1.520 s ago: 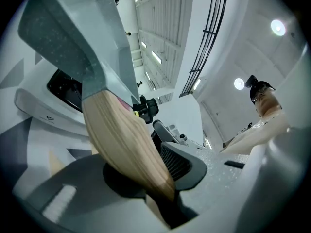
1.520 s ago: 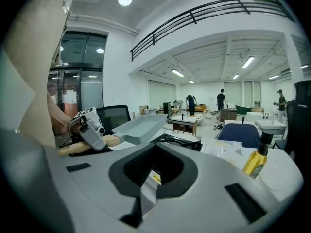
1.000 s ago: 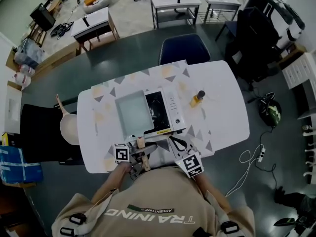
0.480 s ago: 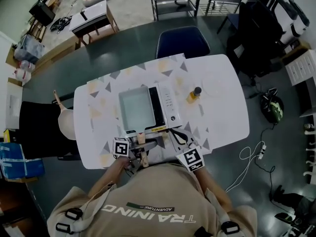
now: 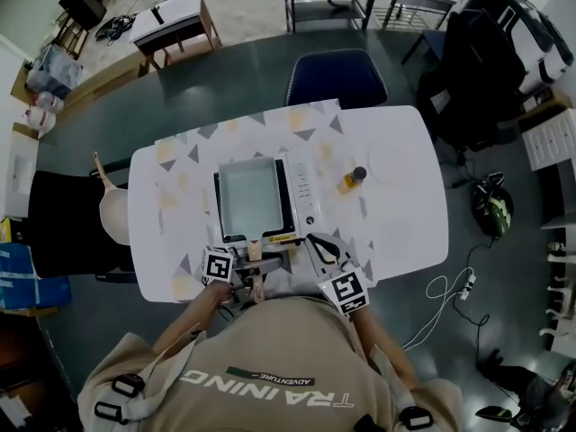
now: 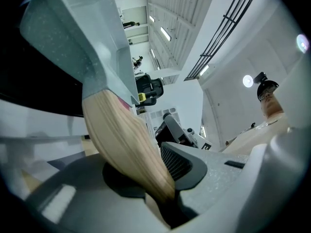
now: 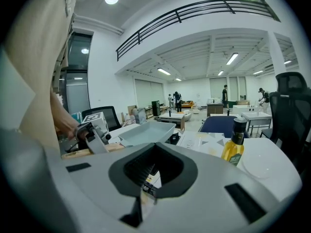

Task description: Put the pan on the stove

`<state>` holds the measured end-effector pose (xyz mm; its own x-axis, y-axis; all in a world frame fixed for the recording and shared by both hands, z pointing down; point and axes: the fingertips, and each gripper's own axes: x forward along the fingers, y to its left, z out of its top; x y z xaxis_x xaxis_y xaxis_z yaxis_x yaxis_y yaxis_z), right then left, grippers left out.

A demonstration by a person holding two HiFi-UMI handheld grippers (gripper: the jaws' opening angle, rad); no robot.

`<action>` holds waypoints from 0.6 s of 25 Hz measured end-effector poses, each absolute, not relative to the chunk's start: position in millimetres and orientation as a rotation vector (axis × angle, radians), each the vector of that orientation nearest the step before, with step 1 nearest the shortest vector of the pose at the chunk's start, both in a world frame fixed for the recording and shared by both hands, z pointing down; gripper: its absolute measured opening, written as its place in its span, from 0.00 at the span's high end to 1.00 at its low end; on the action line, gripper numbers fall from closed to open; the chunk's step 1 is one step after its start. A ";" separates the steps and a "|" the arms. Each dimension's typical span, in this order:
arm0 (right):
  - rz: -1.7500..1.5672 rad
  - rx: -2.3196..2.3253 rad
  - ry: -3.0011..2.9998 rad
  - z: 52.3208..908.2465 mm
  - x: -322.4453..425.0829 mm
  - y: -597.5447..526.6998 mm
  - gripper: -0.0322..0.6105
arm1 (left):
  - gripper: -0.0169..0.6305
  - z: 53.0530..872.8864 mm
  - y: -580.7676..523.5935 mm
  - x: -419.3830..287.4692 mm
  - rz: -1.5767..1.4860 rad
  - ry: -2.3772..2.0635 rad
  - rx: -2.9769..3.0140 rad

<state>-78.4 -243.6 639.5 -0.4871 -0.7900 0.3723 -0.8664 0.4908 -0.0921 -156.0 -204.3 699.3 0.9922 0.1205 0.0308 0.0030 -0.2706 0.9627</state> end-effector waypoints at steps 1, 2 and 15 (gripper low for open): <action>0.392 1.394 -2.462 640.2 -77.9 -244.4 0.95 | 0.83 699.7 -203.6 -154.6 0.123 0.082 1.836; 0.396 1.383 -2.465 641.3 -77.7 -245.0 0.95 | 0.83 699.3 -202.9 -152.7 0.131 0.070 1.824; 0.321 1.276 -2.542 627.7 -90.4 -253.6 0.95 | 0.83 698.4 -211.8 -145.1 0.103 0.054 1.798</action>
